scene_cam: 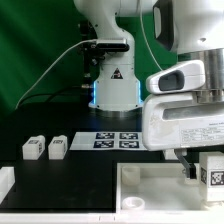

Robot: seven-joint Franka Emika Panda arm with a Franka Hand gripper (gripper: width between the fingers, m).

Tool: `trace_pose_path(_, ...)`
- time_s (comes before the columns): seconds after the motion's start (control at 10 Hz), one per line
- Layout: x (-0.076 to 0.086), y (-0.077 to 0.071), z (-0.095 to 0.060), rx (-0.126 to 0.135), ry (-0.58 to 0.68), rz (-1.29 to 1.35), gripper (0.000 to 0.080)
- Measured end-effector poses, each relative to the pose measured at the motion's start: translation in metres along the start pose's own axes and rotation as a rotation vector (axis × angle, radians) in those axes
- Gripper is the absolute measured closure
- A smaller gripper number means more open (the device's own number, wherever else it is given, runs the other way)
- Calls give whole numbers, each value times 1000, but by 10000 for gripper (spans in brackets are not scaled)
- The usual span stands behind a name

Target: Assemble one leg

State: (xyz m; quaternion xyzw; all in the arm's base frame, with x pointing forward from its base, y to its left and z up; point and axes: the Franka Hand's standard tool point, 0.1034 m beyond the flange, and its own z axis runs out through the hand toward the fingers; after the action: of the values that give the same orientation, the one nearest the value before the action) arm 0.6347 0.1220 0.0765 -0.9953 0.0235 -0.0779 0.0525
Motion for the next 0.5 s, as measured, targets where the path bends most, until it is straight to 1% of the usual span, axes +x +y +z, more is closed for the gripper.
trace_pose_path(0.2,0,0,0,2,0,42,172)
trace_pose_path(0.3,0,0,0,7,-1,185,172)
trace_pose_path(0.4,1,2,0,6,0,285,172)
trace_pose_path(0.5,2,4,-1,7,-1,360,491)
